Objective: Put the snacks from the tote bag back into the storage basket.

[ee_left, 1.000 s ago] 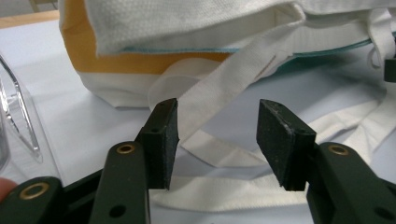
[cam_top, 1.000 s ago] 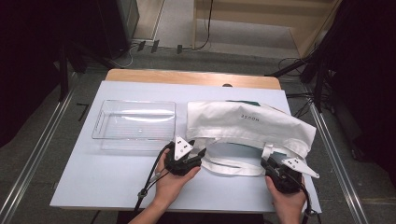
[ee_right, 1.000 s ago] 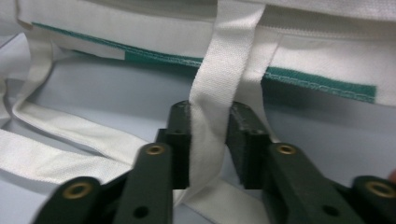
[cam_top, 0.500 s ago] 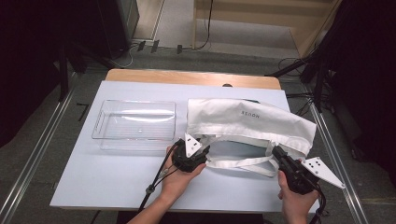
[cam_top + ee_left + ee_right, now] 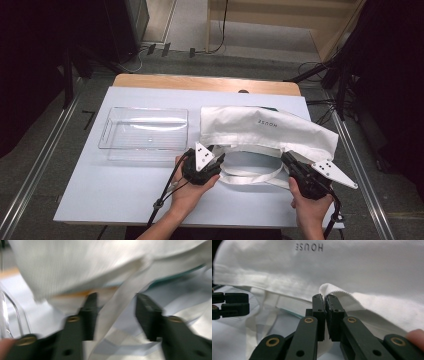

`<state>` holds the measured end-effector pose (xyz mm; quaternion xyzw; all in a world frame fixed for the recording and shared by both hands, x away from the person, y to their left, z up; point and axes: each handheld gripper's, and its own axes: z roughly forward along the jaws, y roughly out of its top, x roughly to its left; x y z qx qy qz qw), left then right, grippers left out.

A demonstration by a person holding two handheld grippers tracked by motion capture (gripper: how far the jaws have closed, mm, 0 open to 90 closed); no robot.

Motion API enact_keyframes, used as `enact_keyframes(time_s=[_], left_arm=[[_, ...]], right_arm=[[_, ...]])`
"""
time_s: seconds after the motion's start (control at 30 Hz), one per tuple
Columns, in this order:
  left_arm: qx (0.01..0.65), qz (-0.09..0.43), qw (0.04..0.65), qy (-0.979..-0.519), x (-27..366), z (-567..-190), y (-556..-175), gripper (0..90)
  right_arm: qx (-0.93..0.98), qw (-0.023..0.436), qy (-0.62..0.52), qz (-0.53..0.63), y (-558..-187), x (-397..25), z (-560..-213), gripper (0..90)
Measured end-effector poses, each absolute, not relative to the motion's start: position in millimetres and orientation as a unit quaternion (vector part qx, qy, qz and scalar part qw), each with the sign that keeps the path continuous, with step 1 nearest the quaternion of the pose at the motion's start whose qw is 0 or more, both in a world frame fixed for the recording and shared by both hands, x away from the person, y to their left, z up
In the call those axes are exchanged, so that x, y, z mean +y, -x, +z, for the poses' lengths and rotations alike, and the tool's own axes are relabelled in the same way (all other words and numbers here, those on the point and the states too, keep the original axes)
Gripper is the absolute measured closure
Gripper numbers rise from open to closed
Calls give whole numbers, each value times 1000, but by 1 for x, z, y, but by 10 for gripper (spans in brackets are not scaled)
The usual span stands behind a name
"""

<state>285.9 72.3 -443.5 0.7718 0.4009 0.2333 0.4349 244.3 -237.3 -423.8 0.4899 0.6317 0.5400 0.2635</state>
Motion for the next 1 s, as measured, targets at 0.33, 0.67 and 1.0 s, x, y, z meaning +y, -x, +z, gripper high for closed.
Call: enact_keyframes(time_s=[0.33, 0.67, 1.0], left_arm=[[424, 248, 373, -787, 62, -462, -300, 608], [365, 149, 492, -776, 76, -422, -270, 845], [377, 142, 492, -772, 74, -426, -277, 845]], right_arm=[[639, 259, -492, 531, -242, -242, -433, 870], [644, 250, -492, 530, -245, -234, -437, 855], [654, 210, -527, 501, -233, -244, -447, 453]])
